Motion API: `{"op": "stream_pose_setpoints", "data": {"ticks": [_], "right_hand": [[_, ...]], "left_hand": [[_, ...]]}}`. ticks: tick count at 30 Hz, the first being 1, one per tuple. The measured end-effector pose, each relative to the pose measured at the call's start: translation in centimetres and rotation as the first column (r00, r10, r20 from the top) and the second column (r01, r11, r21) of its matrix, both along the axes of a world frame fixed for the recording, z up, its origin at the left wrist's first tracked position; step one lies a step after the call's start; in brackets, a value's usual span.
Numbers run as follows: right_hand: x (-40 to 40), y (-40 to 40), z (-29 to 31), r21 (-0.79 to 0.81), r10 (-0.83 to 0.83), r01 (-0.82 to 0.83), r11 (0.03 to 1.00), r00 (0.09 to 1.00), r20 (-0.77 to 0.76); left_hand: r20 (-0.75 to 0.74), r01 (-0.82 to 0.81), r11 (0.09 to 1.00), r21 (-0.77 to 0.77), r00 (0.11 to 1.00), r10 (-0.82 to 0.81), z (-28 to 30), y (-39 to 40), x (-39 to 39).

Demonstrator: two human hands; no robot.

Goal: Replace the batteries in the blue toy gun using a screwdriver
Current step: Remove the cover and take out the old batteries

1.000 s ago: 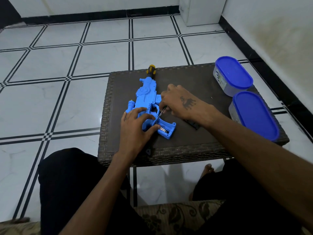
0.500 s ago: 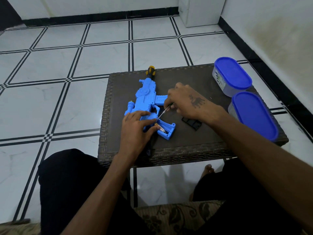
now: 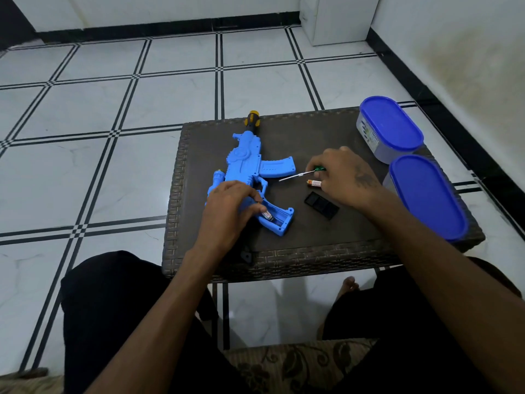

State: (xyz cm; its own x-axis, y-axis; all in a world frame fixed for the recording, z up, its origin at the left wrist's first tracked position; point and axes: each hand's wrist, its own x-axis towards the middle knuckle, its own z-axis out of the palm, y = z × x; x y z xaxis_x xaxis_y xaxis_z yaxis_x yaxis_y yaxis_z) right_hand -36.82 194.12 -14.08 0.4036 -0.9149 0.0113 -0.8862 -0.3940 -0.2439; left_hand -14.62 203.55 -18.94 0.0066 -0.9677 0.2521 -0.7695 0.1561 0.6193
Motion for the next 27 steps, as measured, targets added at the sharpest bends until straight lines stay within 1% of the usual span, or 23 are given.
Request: {"op": "stream_pose_setpoints", "data": {"ticks": [3,5,11,15,18,22,24,25,26,27], "right_hand": [[0.1,-0.3,-0.5,0.003,-0.061,0.061,0.998,0.998,0.024],[0.3,-0.4,-0.9,0.018,-0.073,0.072,0.997,0.997,0.038],[0.7,0.5,-2.5,0.04,-0.059,0.059,0.997,0.998,0.011],[1.0,1.1,-3.0,0.025,-0.055,0.054,0.998,0.998,0.039],[1.0,1.4,-3.0,-0.003,-0.073,0.074,0.997,0.995,0.061],[0.9,1.6,-3.3,-0.027,-0.04,0.039,0.999,0.998,-0.041],[0.8,1.5,-3.5,-0.034,-0.031,0.029,0.999,0.997,-0.063],[0.7,1.5,-3.6,-0.047,-0.023,0.021,0.999,0.999,-0.042],[0.5,1.4,-3.6,-0.047,-0.004,0.005,0.999,1.0,0.022],[0.3,1.4,-3.6,-0.014,0.023,-0.021,1.0,0.99,0.136]], "left_hand": [[-0.153,-0.092,0.996,0.016,0.984,0.094,0.5,-0.1,0.4],[-0.232,-0.123,0.992,0.022,0.965,0.125,0.5,-0.2,0.2],[-0.379,-0.19,0.981,0.03,0.906,0.187,-0.6,-0.5,-1.3],[-0.395,-0.223,0.974,0.024,0.893,0.214,-0.7,-0.6,-1.7],[-0.375,-0.234,0.972,0.002,0.901,0.218,-0.3,-0.6,-2.0],[-0.353,-0.228,0.973,-0.014,0.912,0.209,0.1,-0.7,-2.7],[-0.345,-0.217,0.976,-0.017,0.918,0.198,0.3,-0.9,-3.0],[-0.345,-0.213,0.977,-0.016,0.918,0.195,0.4,-1.0,-3.1],[-0.352,-0.213,0.977,-0.014,0.915,0.195,0.3,-1.1,-3.2],[-0.366,-0.215,0.976,-0.008,0.909,0.198,0.3,-1.2,-3.3]]}}
